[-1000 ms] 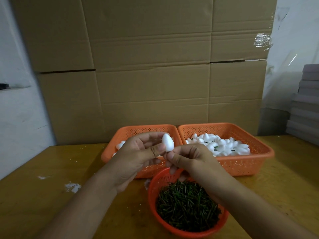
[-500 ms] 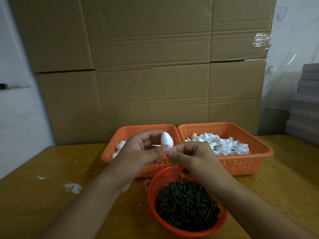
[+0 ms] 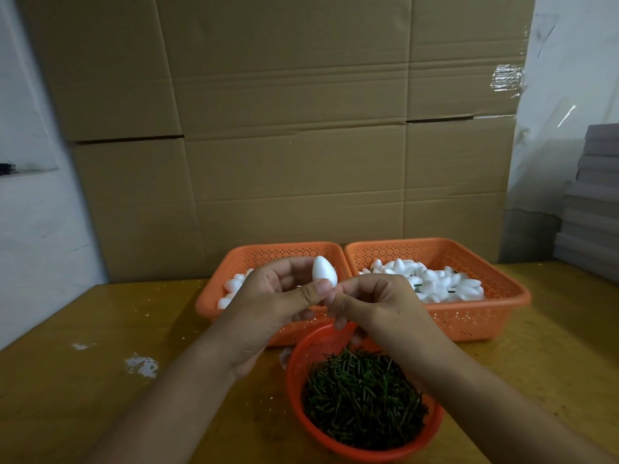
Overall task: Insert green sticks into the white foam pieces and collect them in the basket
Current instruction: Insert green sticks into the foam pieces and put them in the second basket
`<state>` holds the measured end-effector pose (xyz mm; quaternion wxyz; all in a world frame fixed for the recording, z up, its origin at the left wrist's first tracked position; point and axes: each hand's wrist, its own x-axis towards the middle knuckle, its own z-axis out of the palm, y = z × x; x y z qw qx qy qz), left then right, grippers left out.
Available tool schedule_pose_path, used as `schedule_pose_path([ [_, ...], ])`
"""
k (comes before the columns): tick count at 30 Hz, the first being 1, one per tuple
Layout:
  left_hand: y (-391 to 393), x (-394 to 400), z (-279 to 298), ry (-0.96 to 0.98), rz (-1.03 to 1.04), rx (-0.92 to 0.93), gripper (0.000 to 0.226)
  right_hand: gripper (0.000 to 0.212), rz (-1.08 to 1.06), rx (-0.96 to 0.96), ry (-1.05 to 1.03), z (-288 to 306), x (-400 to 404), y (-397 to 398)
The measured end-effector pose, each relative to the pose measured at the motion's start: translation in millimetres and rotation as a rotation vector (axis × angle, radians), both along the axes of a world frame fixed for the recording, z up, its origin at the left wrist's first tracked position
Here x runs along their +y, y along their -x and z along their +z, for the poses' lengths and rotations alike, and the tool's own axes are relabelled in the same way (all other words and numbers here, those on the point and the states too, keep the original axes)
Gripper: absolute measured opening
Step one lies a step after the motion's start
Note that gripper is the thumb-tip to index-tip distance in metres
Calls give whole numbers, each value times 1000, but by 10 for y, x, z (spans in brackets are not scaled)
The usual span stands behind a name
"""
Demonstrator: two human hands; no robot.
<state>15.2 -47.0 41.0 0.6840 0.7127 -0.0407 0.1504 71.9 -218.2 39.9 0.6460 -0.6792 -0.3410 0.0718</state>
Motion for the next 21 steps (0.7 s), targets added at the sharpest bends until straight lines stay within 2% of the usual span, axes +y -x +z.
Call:
schedule_pose_path([
  [7,-19,-13,-8,33,45,16,59,17,-70,40,-38,-21,2,-75],
  [10,-32,38,0,98,101,38,41,19,-149,-12,21,35,-110,-243],
  [13,-48,131,15,148,147,47,17,16,-350,-213,173,127,-390,-555],
  [17,-60,182,22,141,160,53,17,13,-644,-381,404,139,-801,-956],
  [21,-73,175,-8,103,148,72,17,33,-757,-413,689,35,-984,-1231],
])
